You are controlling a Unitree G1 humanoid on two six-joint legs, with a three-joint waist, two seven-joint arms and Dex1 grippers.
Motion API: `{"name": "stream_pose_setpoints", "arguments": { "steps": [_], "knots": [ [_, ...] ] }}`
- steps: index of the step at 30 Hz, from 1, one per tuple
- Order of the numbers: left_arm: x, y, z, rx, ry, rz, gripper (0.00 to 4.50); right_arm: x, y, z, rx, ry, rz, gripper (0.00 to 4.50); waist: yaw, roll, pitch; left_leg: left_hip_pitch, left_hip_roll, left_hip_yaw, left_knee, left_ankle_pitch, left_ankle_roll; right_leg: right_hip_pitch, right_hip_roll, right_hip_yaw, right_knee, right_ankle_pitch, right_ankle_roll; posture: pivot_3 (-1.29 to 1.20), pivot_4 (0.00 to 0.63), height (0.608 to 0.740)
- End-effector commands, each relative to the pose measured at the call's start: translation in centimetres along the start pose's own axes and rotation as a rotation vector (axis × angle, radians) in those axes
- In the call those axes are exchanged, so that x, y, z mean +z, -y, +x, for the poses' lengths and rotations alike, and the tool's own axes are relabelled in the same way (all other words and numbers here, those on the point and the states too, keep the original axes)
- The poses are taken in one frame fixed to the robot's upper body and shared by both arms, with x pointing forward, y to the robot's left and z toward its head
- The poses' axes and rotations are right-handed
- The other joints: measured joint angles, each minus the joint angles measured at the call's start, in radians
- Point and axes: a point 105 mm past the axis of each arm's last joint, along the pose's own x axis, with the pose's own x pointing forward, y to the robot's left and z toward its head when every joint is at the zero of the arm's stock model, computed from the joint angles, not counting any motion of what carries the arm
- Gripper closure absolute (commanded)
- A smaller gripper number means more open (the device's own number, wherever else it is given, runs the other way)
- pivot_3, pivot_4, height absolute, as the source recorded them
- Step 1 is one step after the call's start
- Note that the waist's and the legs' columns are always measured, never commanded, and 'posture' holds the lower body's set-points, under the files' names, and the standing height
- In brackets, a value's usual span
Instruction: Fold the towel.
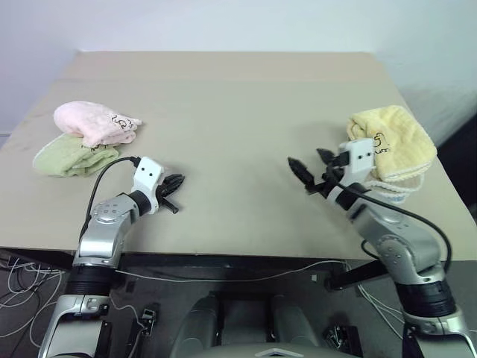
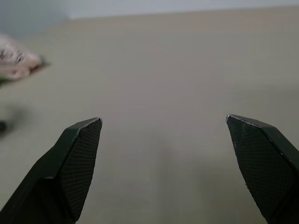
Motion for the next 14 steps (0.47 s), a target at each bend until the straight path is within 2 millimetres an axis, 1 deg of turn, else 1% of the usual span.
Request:
{"name": "stream_pose_setpoints", "arguments": {
  "steps": [1,3,5,9,11,14],
  "knots": [
    [2.0,-0.6,-1.7,0.0,0.093,-0.002,4.2,-1.0,-1.5,1.1,0.071,0.006,-0.064,0.02,-0.001,0.0,0.0,0.0,0.0,0.0,0.0,0.0,0.0,0.0,0.0,0.0,0.0,0.0,0.0,0.0,0.15,0.74],
    [1.9,-1.0,-2.3,0.019,0.101,-0.014,4.2,-1.2,-2.3,1.8,0.094,0.013,-0.061,0.02,0.0,0.0,0.0,0.0,0.0,0.0,0.0,0.0,0.0,0.0,-0.001,0.0,0.0,0.0,0.0,0.0,0.15,0.74],
    [1.7,-1.2,-2.7,0.046,0.098,-0.025,4.2,-1.2,-2.6,2.2,0.108,0.022,-0.053,0.02,-0.001,0.0,0.0,0.0,0.0,0.0,0.0,0.0,0.0,0.0,-0.001,0.0,0.0,0.0,0.0,0.0,0.15,0.74],
    [1.2,-0.1,-2.9,0.051,0.087,-0.049,4.2,-1.8,-2.7,2.4,0.129,0.015,-0.061,0.02,0.001,0.0,0.0,0.0,0.0,0.0,0.0,0.0,0.0,0.0,-0.001,0.0,0.0,0.0,0.0,0.0,0.15,0.74],
    [1.2,0.3,-3.2,0.035,0.085,-0.051,4.2,-1.9,-3.0,2.3,0.137,0.015,-0.069,0.02,0.0,0.0,0.0,0.0,0.0,-0.001,0.0,0.0,0.0,0.0,-0.001,0.0,0.0,0.0,0.0,0.0,0.15,0.74],
    [1.5,0.2,-3.0,0.035,0.083,-0.055,4.2,-1.7,-3.2,2.2,0.135,0.032,-0.051,0.02,0.0,0.0,0.0,0.0,0.0,-0.001,-0.001,0.0,0.0,0.0,-0.001,0.0,0.0,0.0,0.0,0.0,0.15,0.74]
  ]
}}
